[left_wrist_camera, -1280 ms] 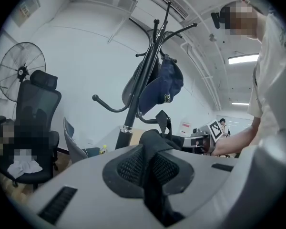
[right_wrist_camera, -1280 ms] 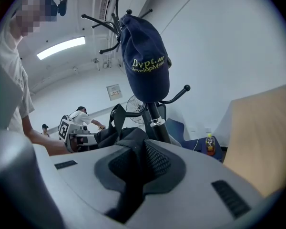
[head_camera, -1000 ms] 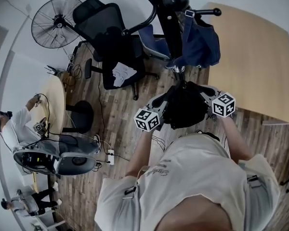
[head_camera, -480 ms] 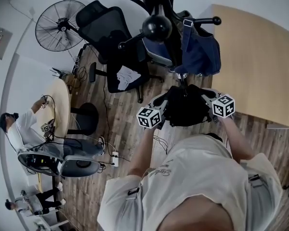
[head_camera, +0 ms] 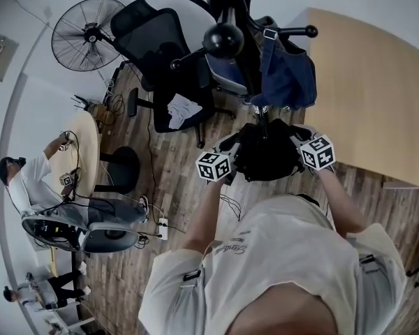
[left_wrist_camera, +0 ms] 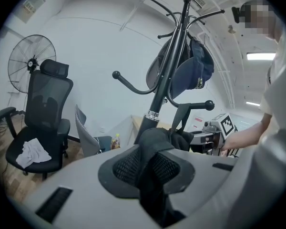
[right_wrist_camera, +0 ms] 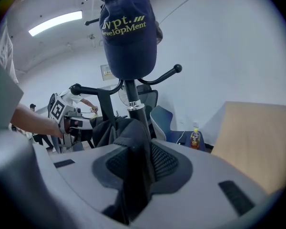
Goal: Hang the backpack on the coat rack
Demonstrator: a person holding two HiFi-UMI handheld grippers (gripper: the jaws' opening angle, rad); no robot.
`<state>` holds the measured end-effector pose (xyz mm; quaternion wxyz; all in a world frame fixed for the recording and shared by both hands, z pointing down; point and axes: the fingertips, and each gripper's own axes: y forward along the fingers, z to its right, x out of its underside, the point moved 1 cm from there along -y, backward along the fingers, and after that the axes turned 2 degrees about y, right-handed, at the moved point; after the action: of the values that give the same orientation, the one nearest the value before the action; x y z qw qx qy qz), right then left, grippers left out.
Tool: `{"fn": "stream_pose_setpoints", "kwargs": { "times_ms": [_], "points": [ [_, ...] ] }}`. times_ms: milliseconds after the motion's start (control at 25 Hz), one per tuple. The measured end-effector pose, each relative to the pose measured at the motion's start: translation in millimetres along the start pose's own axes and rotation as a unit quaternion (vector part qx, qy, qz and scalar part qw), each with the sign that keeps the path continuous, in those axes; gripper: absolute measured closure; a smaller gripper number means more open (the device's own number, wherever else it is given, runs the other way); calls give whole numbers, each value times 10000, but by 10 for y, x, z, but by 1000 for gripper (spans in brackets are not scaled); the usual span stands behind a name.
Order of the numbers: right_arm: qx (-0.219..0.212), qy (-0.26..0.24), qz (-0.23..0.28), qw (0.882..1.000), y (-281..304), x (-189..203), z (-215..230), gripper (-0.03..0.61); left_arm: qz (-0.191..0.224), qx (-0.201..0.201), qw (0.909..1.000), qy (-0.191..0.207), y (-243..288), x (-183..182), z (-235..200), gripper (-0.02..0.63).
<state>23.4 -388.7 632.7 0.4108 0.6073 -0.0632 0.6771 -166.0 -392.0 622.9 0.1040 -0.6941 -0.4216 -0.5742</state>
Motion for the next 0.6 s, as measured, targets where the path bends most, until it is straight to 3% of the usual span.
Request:
{"fn": "stream_pose_setpoints", "kwargs": {
  "times_ms": [160,280,440,600],
  "points": [
    [383,-305,-197,9986,-167,-25,35,468,-199,-382,9990,71,-82,43,-36,541],
    [519,-384,-200,9977,-291,-56,24,462,-218,-601,9980,1,-189,54,-80,541],
    [504,-24,75,9987,-531,-161,-96,460,-187,-900,9956,-195,-410,132,-139,541],
    [431,-229,353,9982,-740,-350,-282,483,39,-1025,9943,-276,-614,98,-78,541]
  ]
}}
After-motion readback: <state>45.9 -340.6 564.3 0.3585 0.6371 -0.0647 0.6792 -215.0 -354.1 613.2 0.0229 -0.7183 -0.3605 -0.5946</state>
